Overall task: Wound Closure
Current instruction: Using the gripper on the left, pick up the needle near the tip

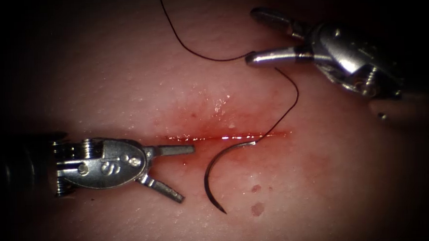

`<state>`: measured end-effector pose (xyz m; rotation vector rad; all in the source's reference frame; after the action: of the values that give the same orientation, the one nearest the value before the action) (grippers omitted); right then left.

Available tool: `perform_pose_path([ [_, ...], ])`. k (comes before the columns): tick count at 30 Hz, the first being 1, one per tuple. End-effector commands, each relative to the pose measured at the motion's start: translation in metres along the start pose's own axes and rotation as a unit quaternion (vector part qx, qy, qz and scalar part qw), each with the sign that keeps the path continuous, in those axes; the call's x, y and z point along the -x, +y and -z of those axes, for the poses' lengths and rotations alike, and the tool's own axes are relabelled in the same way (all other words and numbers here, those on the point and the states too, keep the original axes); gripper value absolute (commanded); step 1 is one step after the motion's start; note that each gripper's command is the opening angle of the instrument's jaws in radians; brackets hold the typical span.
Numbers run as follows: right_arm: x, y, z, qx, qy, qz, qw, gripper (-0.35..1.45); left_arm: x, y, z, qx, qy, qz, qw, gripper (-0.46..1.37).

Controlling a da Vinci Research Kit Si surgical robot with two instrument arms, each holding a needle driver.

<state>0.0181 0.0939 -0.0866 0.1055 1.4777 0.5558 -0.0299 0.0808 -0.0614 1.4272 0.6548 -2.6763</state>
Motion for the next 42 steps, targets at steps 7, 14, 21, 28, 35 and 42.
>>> perform_pose_path([
  [7,0.0,0.0,0.0,-0.002,0.0,0.0,1.0,1.12,-0.0007,-0.0005,-0.0011,0.056,-0.007,-0.015,0.9983,0.58],
  [14,0.0,0.0,0.0001,-0.003,0.0,0.0,1.0,1.12,-0.0008,-0.0004,-0.0026,0.095,-0.03,-0.021,0.9948,0.61],
  [21,0.0,0.0,0.0001,-0.003,0.0,0.0,1.0,1.12,-0.0003,-0.0008,-0.0041,0.109,-0.056,-0.027,0.9921,0.58],
  [28,0.0,0.0,0.0001,-0.003,0.0,0.0,1.0,1.12,0.0006,-0.0016,-0.0052,0.117,-0.082,-0.023,0.9895,0.56],
  [35,0.0,0.0,0.0001,-0.003,0.0,-0.001,1.0,1.12,0.001,-0.0013,-0.0068,0.13,-0.104,-0.024,0.9858,0.56],
  [42,-0.0001,0.0001,0.0002,-0.003,0.0,-0.001,1.0,1.12,0.0014,-0.0004,-0.008,0.152,-0.113,-0.029,0.9815,0.54],
])
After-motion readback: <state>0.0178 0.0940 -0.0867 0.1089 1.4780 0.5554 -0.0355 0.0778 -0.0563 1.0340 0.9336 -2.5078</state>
